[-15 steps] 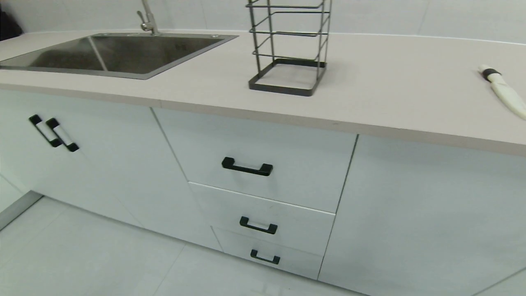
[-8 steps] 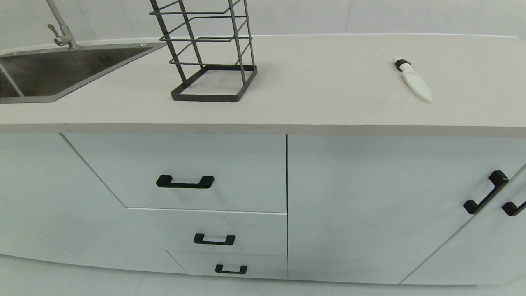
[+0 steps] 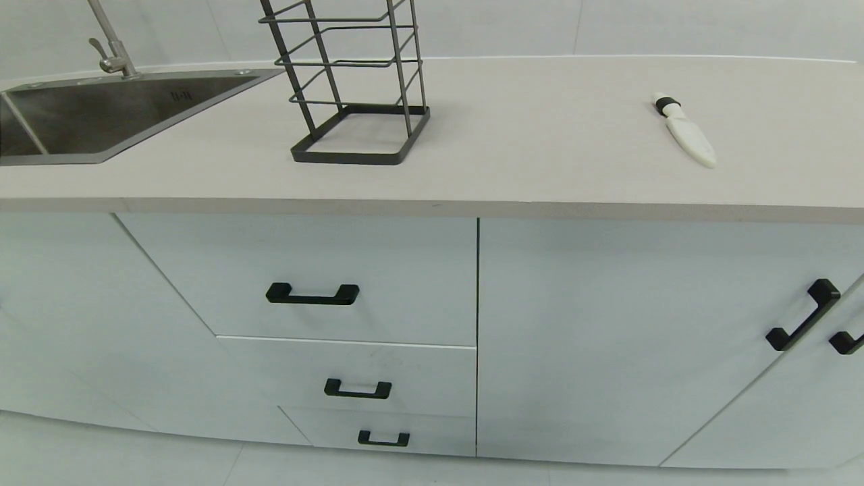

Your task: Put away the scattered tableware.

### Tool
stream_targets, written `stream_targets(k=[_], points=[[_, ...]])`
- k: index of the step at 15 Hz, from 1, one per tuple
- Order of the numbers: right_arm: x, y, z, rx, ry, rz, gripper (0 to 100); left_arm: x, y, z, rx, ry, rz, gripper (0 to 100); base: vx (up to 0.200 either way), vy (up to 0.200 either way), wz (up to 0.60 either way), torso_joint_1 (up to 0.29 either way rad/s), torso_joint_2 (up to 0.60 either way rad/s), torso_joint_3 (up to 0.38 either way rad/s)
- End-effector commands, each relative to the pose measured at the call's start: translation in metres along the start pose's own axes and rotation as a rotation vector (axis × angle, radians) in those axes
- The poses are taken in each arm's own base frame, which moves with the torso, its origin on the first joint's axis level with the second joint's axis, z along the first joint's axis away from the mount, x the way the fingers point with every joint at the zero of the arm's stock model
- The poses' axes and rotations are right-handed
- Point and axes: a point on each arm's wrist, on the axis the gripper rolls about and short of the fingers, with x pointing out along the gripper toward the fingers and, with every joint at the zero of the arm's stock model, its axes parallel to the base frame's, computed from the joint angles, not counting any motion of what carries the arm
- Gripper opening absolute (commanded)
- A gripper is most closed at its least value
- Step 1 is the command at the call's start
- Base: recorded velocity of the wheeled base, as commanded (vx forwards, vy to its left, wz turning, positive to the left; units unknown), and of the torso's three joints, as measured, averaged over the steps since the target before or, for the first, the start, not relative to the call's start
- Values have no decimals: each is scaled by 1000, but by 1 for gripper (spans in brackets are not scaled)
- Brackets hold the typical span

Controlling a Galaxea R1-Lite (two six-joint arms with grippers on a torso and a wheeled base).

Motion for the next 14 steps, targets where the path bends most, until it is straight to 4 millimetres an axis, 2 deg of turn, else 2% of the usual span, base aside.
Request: stream_targets(k=[1,9,12,14], points=[[0,0,0,0,1,0,100,0,0,0,0,5,4,100,0,-200,0,2,2,7],[0,0,0,-2,3,0,100,0,0,0,-1,5,4,100,0,0,0,0,0,0],[0,0,0,0,3,0,100,0,0,0,-3,5,4,100,0,0,600,6,2,2],[0,0,0,-2,3,0,100,0,0,0,-3,5,4,100,0,0,0,0,0,0]])
